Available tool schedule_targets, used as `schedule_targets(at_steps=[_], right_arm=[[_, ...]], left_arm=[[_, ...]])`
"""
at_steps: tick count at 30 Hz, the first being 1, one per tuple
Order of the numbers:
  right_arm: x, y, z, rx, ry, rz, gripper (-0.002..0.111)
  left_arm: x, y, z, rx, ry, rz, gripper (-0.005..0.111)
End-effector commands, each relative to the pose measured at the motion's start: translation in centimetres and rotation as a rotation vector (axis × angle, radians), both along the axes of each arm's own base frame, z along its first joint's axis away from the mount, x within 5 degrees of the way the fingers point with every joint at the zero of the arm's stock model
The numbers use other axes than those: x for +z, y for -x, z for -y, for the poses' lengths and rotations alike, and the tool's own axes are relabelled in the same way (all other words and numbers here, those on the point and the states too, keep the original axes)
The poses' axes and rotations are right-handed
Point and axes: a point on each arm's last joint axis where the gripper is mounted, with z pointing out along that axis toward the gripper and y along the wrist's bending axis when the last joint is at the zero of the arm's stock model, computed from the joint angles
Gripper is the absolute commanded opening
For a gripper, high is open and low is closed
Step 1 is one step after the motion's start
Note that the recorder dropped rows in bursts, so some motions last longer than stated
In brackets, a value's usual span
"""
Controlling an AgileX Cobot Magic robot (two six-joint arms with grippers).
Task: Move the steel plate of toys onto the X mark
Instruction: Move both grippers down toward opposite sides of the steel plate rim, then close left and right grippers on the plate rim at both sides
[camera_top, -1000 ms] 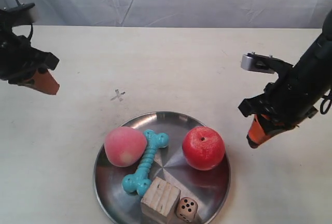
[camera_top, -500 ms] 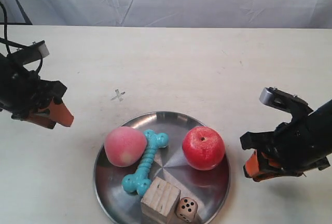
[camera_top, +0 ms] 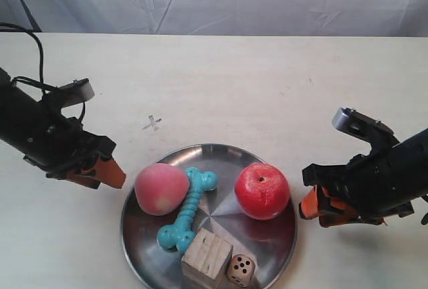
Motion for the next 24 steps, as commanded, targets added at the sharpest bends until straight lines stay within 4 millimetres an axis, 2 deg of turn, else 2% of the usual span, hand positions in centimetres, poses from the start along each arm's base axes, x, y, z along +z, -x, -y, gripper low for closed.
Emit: schedule_targets(at_steps=[1,6,10,18,24], right_arm=[[0.1,0.2,-0.5,0.027,0.002,0.012,0.045],[0.1,0.2,-0.5,0.028,0.003,0.014,0.045],[0.1,0.2,-0.5,0.028,0.003,0.014,0.045],[0.1,0.2,-0.5,0.026,0.006,0.015,0.045],[-1.4,1.4,-0.2,-0.059,0.023,-0.011,0.045]], left_arm=[[-0.3,0.3,1.7,-0.014,-0.03,0.03,0.049],[-0.7,0.8,2.8,-0.039,-0.061,0.024,0.049],[-2.1,1.0,3.1,-0.04,-0.117,-0.037,0.049],[-3.6,1.1,4.3,-0.047,-0.13,-0.049,0.049],[-4.9,1.0,4.9,-0.028,-0.135,-0.069,0.049]])
